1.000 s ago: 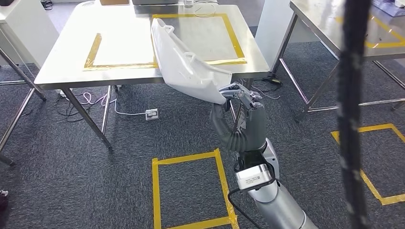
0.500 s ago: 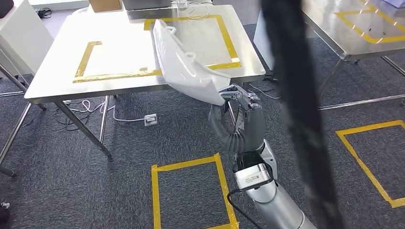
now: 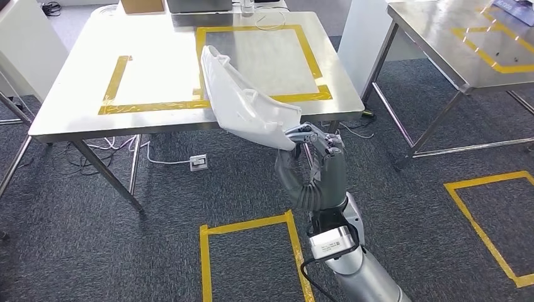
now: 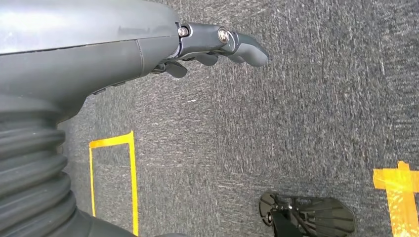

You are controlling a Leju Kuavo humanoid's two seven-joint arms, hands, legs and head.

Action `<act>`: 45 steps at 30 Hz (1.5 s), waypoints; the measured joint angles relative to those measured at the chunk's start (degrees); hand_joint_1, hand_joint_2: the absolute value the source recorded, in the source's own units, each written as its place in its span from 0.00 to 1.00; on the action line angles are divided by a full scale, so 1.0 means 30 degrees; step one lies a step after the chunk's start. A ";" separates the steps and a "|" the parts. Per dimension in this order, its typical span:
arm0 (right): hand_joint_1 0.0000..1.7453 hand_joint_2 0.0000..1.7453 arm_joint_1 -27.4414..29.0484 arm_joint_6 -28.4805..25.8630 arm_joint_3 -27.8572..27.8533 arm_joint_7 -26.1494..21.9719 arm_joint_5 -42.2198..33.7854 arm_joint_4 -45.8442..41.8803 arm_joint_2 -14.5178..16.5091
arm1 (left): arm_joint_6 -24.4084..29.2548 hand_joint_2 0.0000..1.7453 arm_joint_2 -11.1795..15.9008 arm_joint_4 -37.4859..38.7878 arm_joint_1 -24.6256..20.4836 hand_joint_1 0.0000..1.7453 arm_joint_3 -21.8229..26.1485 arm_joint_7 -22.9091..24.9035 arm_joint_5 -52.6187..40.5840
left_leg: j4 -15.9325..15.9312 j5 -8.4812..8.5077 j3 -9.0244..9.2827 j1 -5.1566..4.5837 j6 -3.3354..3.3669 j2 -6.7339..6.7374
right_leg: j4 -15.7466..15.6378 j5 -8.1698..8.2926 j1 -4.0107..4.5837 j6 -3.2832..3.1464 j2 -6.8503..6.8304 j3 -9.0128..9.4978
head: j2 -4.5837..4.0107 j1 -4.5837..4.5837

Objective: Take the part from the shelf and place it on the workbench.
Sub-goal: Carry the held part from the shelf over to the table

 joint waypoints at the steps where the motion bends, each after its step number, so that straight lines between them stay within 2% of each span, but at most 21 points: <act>1: 1.00 1.00 0.0015 -0.0002 0.0020 0.0128 -0.0011 0.0000 -0.0011 | -0.0016 1.00 -0.0005 0.0002 0.0043 0.00 0.0000 -0.0013 -0.0049 | 0.0000 -0.0173 0.0206 0.0000 -0.0012 -0.0001 | 0.0475 -0.0068 -0.0005 0.0007 -0.0002 -0.0602 | 0.0000 0.0002; 3: 1.00 1.00 0.0021 -0.0029 0.0035 0.0396 -0.0033 -0.0025 -0.0100 | -0.0084 1.00 -0.0005 0.0002 0.0091 0.00 0.0000 0.0007 -0.0199 | -0.0001 -0.0559 0.0751 0.0001 -0.0046 -0.0004 | -0.0509 0.0915 -0.0007 -0.0072 -0.0010 -0.0841 | 0.0000 0.0002; 5: 1.00 1.00 0.0088 -0.0099 0.0036 0.0478 -0.0051 -0.0087 -0.0286 | -0.0139 1.00 -0.0005 0.0004 0.0076 0.00 0.0000 0.0046 -0.0323 | -0.0005 -0.0993 0.1265 -0.0016 -0.0146 -0.0019 | -0.3031 0.2799 0.0058 -0.0245 -0.0052 -0.0273 | 0.0000 -0.0020; 7: 1.00 1.00 0.0291 -0.0193 0.0046 0.0461 -0.0086 -0.0166 -0.0448 | -0.0148 1.00 -0.0002 0.0004 0.0049 0.00 0.0000 0.0055 -0.0363 | -0.0079 -0.1378 0.1531 -0.0048 -0.0377 -0.0041 | -0.4430 0.3514 0.0174 -0.0402 -0.0091 0.0108 | 0.0000 -0.0020; 11: 1.00 1.00 0.0703 -0.0348 0.0051 0.0345 -0.0146 -0.0463 -0.0570 | -0.0151 1.00 0.0007 0.0002 0.0054 0.00 0.0000 -0.0100 -0.0355 | 0.0830 -0.1295 0.1645 -0.0079 -0.0834 -0.0006 | -0.4676 0.3316 0.0105 -0.0811 -0.0021 0.0773 | 0.0000 -0.0022; 13: 1.00 1.00 0.0841 -0.0364 0.0051 0.0266 -0.0155 -0.0590 -0.0599 | -0.0151 1.00 0.0006 0.0002 0.0026 0.00 0.0000 -0.0211 -0.0352 | 0.2857 -0.1494 0.0370 -0.0062 -0.0968 0.0017 | -0.4785 0.3059 0.0073 -0.1027 -0.0015 0.1183 | 0.0000 -0.0051; 15: 1.00 1.00 0.1029 -0.0381 0.0051 0.0159 -0.0166 -0.0643 -0.0641 | -0.0151 1.00 -0.0002 0.0005 0.0087 0.00 0.0000 -0.0280 -0.0352 | 0.4918 -0.2470 -0.1223 -0.0067 -0.1039 0.0020 | -0.4810 0.2681 0.0107 -0.1152 0.0002 0.1558 | 0.0000 -0.0066; 17: 1.00 1.00 0.1211 -0.0414 0.0051 0.0088 -0.0182 -0.0661 -0.0683 | -0.0151 1.00 0.0009 0.0009 0.0208 0.00 0.0000 -0.0302 -0.0352 | 0.5273 -0.2959 -0.2090 -0.0074 -0.1007 0.0018 | -0.4801 0.2255 0.0151 -0.1185 0.0069 0.2080 | 0.0000 -0.0067; 18: 1.00 1.00 0.1247 -0.0432 0.0051 0.0075 -0.0201 -0.0667 -0.0705 | -0.0151 1.00 0.0026 0.0009 0.0244 0.00 0.0000 -0.0302 -0.0354 | 0.4607 -0.2553 -0.2120 -0.0084 -0.0953 0.0018 | -0.4796 0.2029 0.0165 -0.1177 0.0100 0.2387 | 0.0000 -0.0069; 20: 1.00 1.00 0.1208 -0.0415 0.0051 0.0106 -0.0293 -0.0689 -0.0743 | -0.0151 1.00 0.0064 0.0013 0.0269 0.00 0.0000 -0.0282 -0.0370 | 0.2276 -0.0630 -0.1763 -0.0129 -0.0781 0.0020 | -0.4755 0.1539 0.0193 -0.1097 0.0120 0.2974 | 0.0000 -0.0075; 22: 1.00 1.00 0.1061 -0.0304 0.0055 0.0239 -0.0397 -0.0720 -0.0763 | -0.0166 1.00 0.0088 0.0020 0.0251 0.00 0.0000 -0.0237 -0.0386 | 0.0688 0.0695 -0.1421 -0.0210 -0.0577 0.0034 | -0.4742 0.1130 0.0237 -0.0900 0.0164 0.3301 | 0.0000 -0.0113; 24: 1.00 1.00 0.0915 -0.0229 0.0058 0.0363 -0.0434 -0.0754 -0.0778 | -0.0180 1.00 0.0082 0.0024 0.0212 0.00 0.0000 -0.0204 -0.0388 | 0.0423 0.0759 -0.1257 -0.0248 -0.0376 0.0040 | -0.4691 0.1021 0.0280 -0.0678 0.0215 0.3425 | 0.0000 -0.0146; 27: 1.00 1.00 0.0846 -0.0259 0.0058 0.0319 -0.0446 -0.0780 -0.0858 | -0.0162 1.00 0.0036 0.0020 0.0194 0.00 0.0004 -0.0260 -0.0350 | 0.0190 0.0633 -0.0798 -0.0123 -0.0058 -0.0009 | -0.3308 0.1136 0.0241 -0.0400 0.0134 0.2746 | 0.0000 -0.0124; 30: 1.00 1.00 0.0795 -0.0246 0.0064 0.0252 -0.0463 -0.0719 -0.0920 | -0.0144 1.00 0.0051 0.0018 0.0210 0.00 0.0007 -0.0335 -0.0282 | 0.0096 0.0181 -0.0309 -0.0083 0.0070 -0.0025 | 0.0006 0.0126 0.0081 -0.0030 0.0039 0.0357 | 0.0000 -0.0084; 32: 1.00 1.00 0.0732 -0.0186 0.0069 0.0277 -0.0479 -0.0614 -0.0922 | -0.0144 1.00 0.0033 0.0025 0.0234 0.00 0.0007 -0.0331 -0.0250 | 0.0097 -0.0196 0.0121 -0.0078 0.0036 -0.0046 | 0.0727 -0.0257 -0.0003 0.0070 0.0014 -0.0721 | 0.0000 -0.0084; 33: 1.00 1.00 0.0671 -0.0124 0.0071 0.0310 -0.0483 -0.0555 -0.0922 | -0.0144 1.00 0.0020 0.0029 0.0236 0.00 0.0007 -0.0317 -0.0244 | 0.0097 -0.0397 0.0399 -0.0073 0.0009 -0.0060 | 0.0170 0.0129 -0.0029 0.0068 0.0002 -0.0804 | 0.0000 -0.0084; 35: 1.00 1.00 0.0523 0.0013 0.0075 0.0408 -0.0439 -0.0446 -0.0924 | -0.0144 1.00 -0.0002 0.0031 0.0214 0.00 0.0007 -0.0282 -0.0252 | 0.0092 -0.0827 0.0921 -0.0070 -0.0080 -0.0081 | -0.2241 0.2014 -0.0045 -0.0009 -0.0039 -0.0372 | 0.0000 -0.0085; 37: 1.00 1.00 0.0378 0.0115 0.0089 0.0522 -0.0379 -0.0306 -0.0927 | -0.0155 1.00 -0.0014 0.0029 0.0151 0.00 0.0011 -0.0248 -0.0292 | 0.0050 -0.1222 0.1225 -0.0098 -0.0291 -0.0104 | -0.4088 0.3310 0.0054 -0.0200 -0.0092 0.0029 | 0.0000 -0.0087; 41: 1.00 1.00 -0.0068 0.0275 0.0117 0.0784 -0.0332 -0.0120 -0.0936 | -0.0215 1.00 -0.0013 0.0007 -0.0014 0.00 0.0015 -0.0215 -0.0377 | 0.0272 -0.1218 0.1668 -0.0114 -0.0818 -0.0065 | -0.4782 0.3316 0.0103 -0.0797 -0.0015 0.0713 | 0.0000 -0.0053; 43: 1.00 1.00 -0.0553 0.0546 0.0117 0.1016 -0.0377 0.0041 -0.0933 | -0.0359 1.00 -0.0004 0.0000 -0.0155 0.00 0.0015 -0.0219 -0.0506 | 0.1928 -0.1178 0.0747 -0.0102 -0.0972 -0.0020 | -0.4959 0.3126 0.0042 -0.1045 -0.0006 0.1264 | 0.0000 -0.0120; 45: 1.00 1.00 -0.1084 0.0909 0.0115 0.1297 -0.0464 0.0360 -0.0940 | -0.0521 1.00 -0.0005 0.0002 -0.0262 0.00 0.0015 -0.0171 -0.0685 | 0.4223 -0.1836 -0.0888 -0.0100 -0.1075 0.0003 | -0.5011 0.2798 0.0066 -0.1179 -0.0001 0.1646 | 0.0000 -0.0164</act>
